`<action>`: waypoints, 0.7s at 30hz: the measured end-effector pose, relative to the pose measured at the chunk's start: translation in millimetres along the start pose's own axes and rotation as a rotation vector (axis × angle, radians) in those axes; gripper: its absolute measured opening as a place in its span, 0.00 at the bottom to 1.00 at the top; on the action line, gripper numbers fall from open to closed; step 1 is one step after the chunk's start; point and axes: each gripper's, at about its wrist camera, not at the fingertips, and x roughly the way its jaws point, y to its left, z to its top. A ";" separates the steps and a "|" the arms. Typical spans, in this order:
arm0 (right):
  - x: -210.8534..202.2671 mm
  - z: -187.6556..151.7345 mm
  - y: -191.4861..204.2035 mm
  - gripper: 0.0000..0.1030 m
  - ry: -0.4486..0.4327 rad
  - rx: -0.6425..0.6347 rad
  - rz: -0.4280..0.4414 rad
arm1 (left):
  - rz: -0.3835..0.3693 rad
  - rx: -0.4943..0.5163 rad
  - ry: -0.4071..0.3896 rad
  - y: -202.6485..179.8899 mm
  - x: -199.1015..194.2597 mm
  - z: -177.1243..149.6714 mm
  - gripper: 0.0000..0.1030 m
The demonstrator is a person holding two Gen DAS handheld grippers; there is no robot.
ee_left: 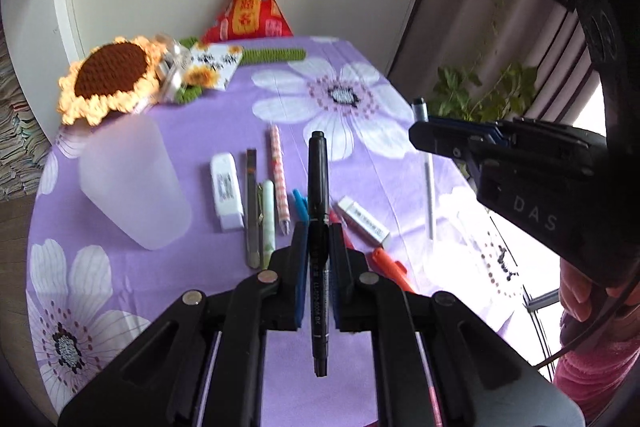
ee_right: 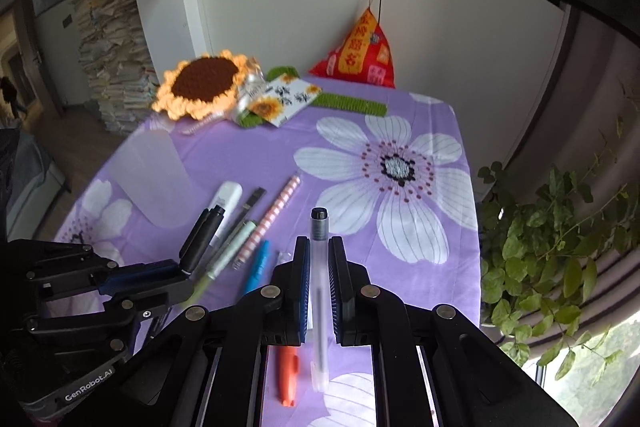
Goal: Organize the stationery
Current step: 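Carry black marker and clear gel pen with both tools to frosted cup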
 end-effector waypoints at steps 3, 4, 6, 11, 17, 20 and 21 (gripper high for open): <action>-14.1 9.8 10.8 0.10 -0.041 -0.017 0.016 | 0.015 -0.014 -0.063 9.8 -17.1 14.1 0.08; -17.4 13.8 15.4 0.10 -0.051 -0.023 0.024 | 0.023 -0.019 -0.089 13.5 -23.4 18.9 0.08; -21.8 21.6 25.3 0.10 -0.069 -0.032 0.043 | 0.037 -0.029 -0.149 23.3 -38.1 29.8 0.08; -30.7 48.2 55.3 0.10 -0.137 -0.049 0.111 | 0.093 -0.087 -0.254 57.7 -62.6 51.2 0.08; -24.3 84.3 93.3 0.10 -0.190 -0.044 0.207 | 0.133 -0.165 -0.302 100.0 -65.7 60.6 0.08; -14.4 103.3 110.5 0.10 -0.211 -0.043 0.230 | 0.115 -0.200 -0.319 118.0 -63.0 65.8 0.08; -11.0 108.6 115.1 0.10 -0.218 -0.041 0.238 | 0.112 -0.205 -0.322 121.4 -61.8 66.7 0.08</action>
